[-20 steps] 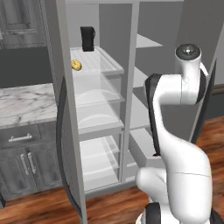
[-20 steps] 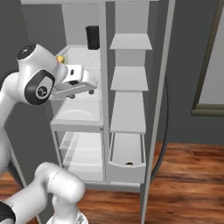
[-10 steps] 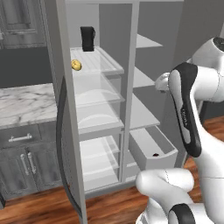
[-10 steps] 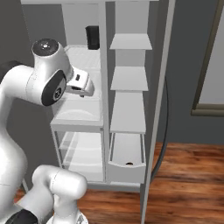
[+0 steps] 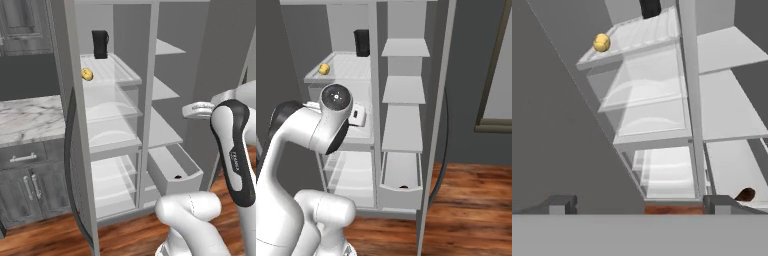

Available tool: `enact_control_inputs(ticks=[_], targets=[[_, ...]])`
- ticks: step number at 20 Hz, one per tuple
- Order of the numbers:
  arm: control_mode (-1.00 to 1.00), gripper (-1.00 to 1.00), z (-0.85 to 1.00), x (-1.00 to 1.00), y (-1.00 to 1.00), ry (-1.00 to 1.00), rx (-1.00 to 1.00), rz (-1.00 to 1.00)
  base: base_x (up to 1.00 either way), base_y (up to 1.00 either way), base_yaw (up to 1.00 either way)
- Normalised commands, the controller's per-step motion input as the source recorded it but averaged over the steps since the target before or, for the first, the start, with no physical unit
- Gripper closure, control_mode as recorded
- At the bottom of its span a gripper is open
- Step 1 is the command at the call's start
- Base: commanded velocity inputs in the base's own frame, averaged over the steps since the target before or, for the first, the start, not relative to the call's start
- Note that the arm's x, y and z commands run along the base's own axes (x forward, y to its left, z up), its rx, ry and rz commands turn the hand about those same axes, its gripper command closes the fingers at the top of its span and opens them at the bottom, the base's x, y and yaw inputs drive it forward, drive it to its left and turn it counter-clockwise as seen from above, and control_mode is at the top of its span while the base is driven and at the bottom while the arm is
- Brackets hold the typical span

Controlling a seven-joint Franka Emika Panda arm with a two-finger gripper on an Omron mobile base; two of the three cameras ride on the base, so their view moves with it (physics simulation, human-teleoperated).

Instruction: Take the sweet potato and potato from the fridge shelf and place them in the freezer drawer to begin freezing them.

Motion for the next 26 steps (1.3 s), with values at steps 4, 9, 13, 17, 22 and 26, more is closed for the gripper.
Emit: enact_control_inputs(ticks=[4, 9, 13, 17, 22, 26], targets=[[1.0, -1.0, 0.0, 0.02, 0.14, 0.0, 0.0, 0.0, 0.0, 0.1, 0.0], [1.0, -1.0, 0.0, 0.0, 0.0, 0.0, 0.0, 0.0, 0.0, 0.32, 0.09], [1.0, -1.0, 0.0, 0.0, 0.0, 0.0, 0.0, 0.0, 0.01, 0.1, 0.21], [1.0, -1.0, 0.0, 0.0, 0.0, 0.0, 0.0, 0.0, 0.05, 0.02, 0.2], [1.0, -1.0, 0.0, 0.0, 0.0, 0.0, 0.0, 0.0, 0.15, 0.17, 0.17], [1.0, -1.0, 0.0, 0.0, 0.0, 0.0, 0.0, 0.0, 0.41, 0.37, 0.13]])
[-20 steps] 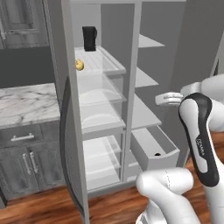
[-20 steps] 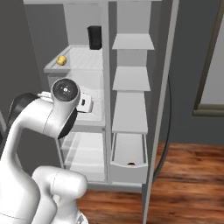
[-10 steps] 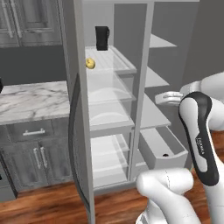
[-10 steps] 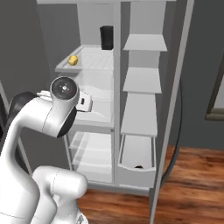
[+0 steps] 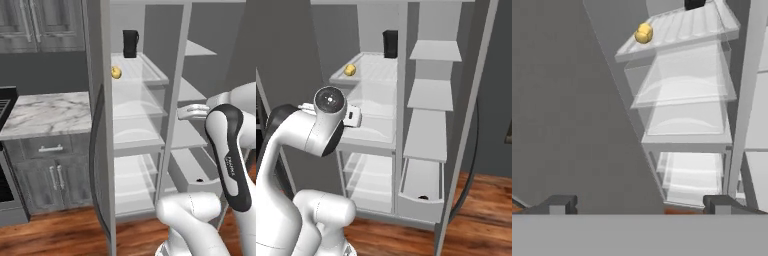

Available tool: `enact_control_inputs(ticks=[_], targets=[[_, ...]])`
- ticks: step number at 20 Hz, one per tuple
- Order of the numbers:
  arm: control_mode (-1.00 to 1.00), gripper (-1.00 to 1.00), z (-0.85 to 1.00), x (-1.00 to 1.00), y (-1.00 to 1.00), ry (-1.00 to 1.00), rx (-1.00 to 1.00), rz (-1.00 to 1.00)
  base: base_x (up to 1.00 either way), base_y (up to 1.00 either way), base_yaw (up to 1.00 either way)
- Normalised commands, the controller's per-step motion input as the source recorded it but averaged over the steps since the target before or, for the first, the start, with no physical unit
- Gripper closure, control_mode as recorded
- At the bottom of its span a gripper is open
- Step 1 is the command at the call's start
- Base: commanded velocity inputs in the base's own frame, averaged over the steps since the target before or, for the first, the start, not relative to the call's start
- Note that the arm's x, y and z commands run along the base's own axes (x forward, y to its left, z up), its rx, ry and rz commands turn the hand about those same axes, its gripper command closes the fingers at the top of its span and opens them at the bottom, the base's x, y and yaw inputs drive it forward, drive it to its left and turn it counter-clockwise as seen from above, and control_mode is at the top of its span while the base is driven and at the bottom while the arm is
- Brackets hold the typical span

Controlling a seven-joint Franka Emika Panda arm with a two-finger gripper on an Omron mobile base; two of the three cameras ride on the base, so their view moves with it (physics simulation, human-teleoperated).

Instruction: Take the sweet potato and potato from the fridge shelf and place them in the freezer drawer to begin freezing them.

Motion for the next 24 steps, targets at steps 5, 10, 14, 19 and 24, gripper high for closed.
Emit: enact_control_inputs(ticks=[5, 10, 14, 19, 24], targets=[[1.0, -1.0, 0.0, 0.0, 0.0, 0.0, 0.0, 0.0, 0.49, 0.51, 0.09], [1.0, -1.0, 0.0, 0.0, 0.0, 0.0, 0.0, 0.0, 0.43, 0.45, 0.02], [1.0, -1.0, 0.0, 0.0, 0.0, 0.0, 0.0, 0.0, 0.47, 0.23, 0.0], [1.0, -1.0, 0.0, 0.0, 0.0, 0.0, 0.0, 0.0, 0.74, 0.11, 0.0], [1.0, -1.0, 0.0, 0.0, 0.0, 0.0, 0.0, 0.0, 0.14, -0.51, 0.0]])
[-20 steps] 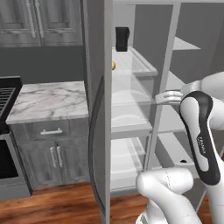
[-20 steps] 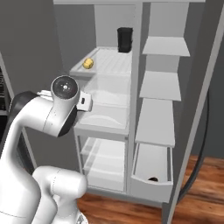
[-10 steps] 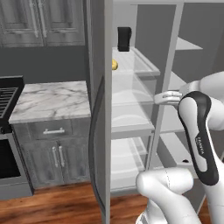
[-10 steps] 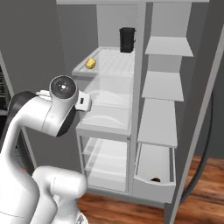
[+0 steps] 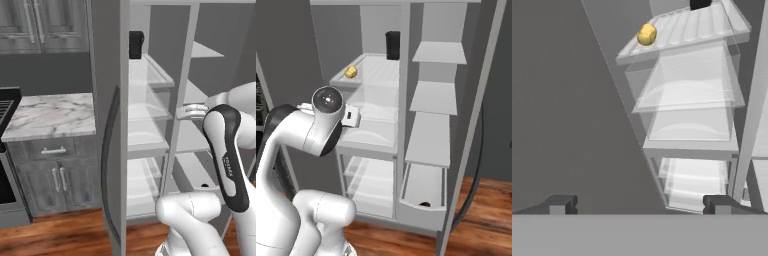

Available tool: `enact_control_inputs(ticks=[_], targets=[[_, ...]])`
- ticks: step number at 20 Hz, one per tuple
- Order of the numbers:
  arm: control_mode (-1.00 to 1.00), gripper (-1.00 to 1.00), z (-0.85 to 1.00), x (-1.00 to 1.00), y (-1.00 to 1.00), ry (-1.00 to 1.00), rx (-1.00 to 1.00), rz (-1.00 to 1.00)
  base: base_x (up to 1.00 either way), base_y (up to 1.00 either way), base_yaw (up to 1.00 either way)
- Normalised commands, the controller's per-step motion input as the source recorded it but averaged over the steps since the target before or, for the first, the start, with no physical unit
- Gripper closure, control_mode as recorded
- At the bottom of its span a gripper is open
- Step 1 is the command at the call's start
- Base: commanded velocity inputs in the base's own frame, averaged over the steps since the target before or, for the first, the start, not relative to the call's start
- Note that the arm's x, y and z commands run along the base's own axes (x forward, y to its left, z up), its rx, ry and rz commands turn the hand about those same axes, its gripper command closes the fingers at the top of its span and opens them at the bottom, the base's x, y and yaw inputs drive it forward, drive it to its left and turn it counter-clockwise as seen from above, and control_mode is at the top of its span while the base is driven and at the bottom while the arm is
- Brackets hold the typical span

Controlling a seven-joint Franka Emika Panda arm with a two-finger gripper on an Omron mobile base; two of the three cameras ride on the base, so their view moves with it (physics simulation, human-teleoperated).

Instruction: Take the sweet potato and potato from the fridge shelf and place them in the freezer drawer to begin freezing them.

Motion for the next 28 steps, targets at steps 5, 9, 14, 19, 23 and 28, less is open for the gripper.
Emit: enact_control_inputs(ticks=[5, 9, 14, 19, 23, 28], targets=[[1.0, -1.0, 0.0, 0.0, 0.0, 0.0, 0.0, 0.0, 0.34, 0.02, 0.0], [1.0, -1.0, 0.0, 0.0, 0.0, 0.0, 0.0, 0.0, 0.52, 0.14, -0.01], [1.0, -1.0, 0.0, 0.0, 0.0, 0.0, 0.0, 0.0, 0.01, 0.39, 0.0], [1.0, -1.0, 0.0, 0.0, 0.0, 0.0, 0.0, 0.0, 0.03, 0.75, 0.0], [1.0, -1.0, 0.0, 0.0, 0.0, 0.0, 0.0, 0.0, 0.0, 0.8, 0.0], [1.0, -1.0, 0.0, 0.0, 0.0, 0.0, 0.0, 0.0, -0.03, 0.27, 0.0]])
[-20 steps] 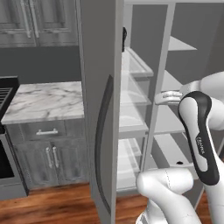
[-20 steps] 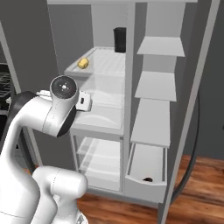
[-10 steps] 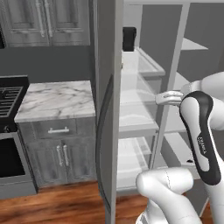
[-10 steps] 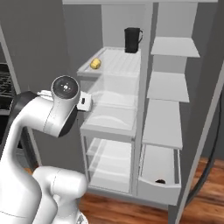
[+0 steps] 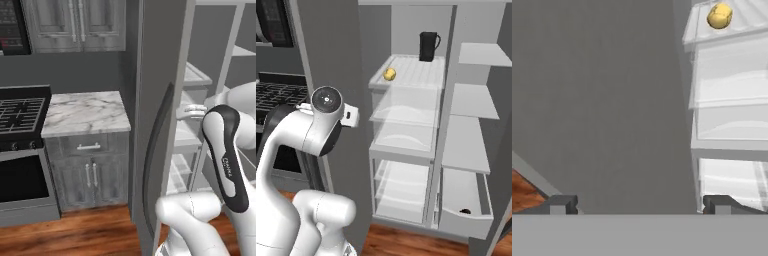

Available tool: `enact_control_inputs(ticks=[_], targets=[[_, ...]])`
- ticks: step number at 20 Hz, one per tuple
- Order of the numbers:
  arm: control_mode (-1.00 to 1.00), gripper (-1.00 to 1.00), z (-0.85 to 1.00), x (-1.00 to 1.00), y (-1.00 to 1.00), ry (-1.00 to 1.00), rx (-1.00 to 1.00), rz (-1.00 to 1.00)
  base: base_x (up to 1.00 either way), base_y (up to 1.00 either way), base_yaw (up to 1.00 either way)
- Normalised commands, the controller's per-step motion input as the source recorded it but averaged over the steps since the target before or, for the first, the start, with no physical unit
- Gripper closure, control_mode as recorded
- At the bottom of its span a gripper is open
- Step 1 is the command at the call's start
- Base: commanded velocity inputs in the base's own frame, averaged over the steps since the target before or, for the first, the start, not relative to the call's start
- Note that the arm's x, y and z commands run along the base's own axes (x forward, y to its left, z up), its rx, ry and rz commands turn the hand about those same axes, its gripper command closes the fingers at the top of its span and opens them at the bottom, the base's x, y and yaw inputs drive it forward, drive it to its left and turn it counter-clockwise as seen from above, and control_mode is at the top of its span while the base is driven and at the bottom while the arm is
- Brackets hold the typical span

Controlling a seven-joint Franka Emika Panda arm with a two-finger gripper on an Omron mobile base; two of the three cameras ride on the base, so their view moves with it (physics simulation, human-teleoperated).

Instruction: Take the sweet potato and potato from the fridge shelf and place them in the freezer drawer to begin freezing them.

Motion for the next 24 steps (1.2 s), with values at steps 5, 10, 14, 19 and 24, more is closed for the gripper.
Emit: enact_control_inputs(ticks=[5, 10, 14, 19, 24], targets=[[1.0, -1.0, 0.0, 0.0, 0.0, 0.0, 0.0, 0.0, -0.6, -0.34, 0.0], [1.0, -1.0, 0.0, 0.0, 0.0, 0.0, 0.0, 0.0, -0.27, -0.3, 0.0], [1.0, -1.0, 0.0, 0.0, 0.0, 0.0, 0.0, 0.0, 0.1, -0.7, 0.0], [1.0, -1.0, 0.0, 0.0, 0.0, 0.0, 0.0, 0.0, 0.0, -0.83, 0.0], [1.0, -1.0, 0.0, 0.0, 0.0, 0.0, 0.0, 0.0, 0.01, -0.46, 0.0]])
